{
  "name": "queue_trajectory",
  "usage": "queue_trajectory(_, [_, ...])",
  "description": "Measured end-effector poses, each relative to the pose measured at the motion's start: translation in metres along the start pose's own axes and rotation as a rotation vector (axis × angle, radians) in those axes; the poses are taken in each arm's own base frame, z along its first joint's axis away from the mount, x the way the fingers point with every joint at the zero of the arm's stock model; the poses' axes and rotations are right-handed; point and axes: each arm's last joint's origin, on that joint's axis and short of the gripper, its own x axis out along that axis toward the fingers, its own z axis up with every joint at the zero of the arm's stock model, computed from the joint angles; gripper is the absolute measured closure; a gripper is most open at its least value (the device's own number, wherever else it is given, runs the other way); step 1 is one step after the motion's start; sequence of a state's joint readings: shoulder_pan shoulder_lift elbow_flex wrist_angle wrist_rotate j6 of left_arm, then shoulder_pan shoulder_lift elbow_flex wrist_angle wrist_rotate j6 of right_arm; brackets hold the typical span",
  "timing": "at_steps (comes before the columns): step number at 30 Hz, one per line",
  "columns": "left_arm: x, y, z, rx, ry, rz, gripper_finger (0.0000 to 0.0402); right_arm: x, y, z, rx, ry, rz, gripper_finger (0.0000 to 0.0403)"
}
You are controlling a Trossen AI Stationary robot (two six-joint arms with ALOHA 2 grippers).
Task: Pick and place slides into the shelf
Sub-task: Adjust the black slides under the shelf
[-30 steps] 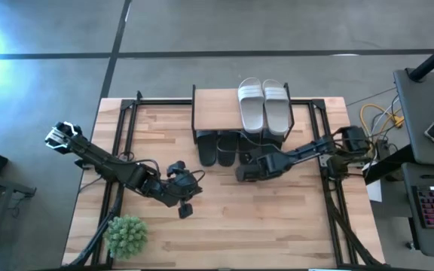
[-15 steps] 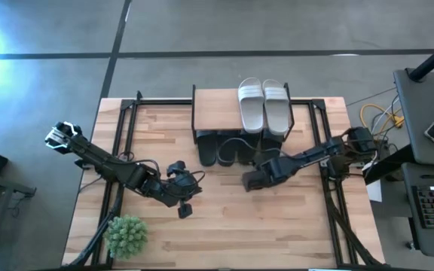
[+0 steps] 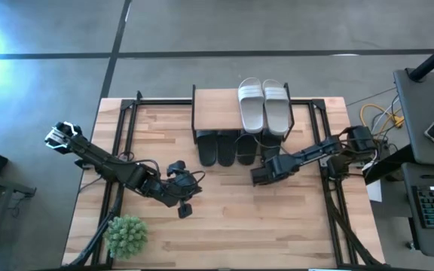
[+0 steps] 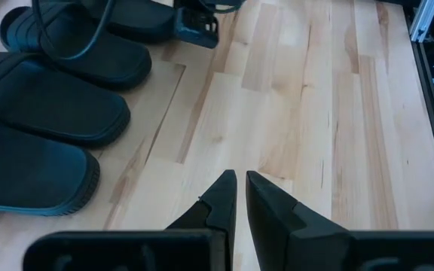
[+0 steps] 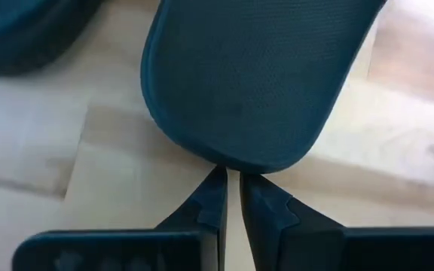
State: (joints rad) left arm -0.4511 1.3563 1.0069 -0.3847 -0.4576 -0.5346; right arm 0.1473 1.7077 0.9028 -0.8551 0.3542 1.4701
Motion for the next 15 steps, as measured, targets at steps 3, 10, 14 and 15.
queue_trajectory(3, [0.000, 0.000, 0.000, 0.000, 0.000, 0.000, 0.0385, 0.003, -0.001, 0.008, 0.009, -0.008, -0.013, 0.0372])
queue_trajectory(10, [0.000, 0.000, 0.000, 0.000, 0.000, 0.000, 0.0385, -0.008, 0.002, 0.004, -0.010, 0.036, 0.037, 0.0372])
queue_trajectory(14, [0.000, 0.000, 0.000, -0.008, 0.001, -0.003, 0.0385, -0.032, 0.008, -0.003, 0.018, 0.032, 0.148, 0.0373])
queue_trajectory(15, [0.000, 0.000, 0.000, -0.008, 0.003, -0.006, 0.0385, -0.036, 0.008, -0.003, 0.027, 0.027, 0.153, 0.0375])
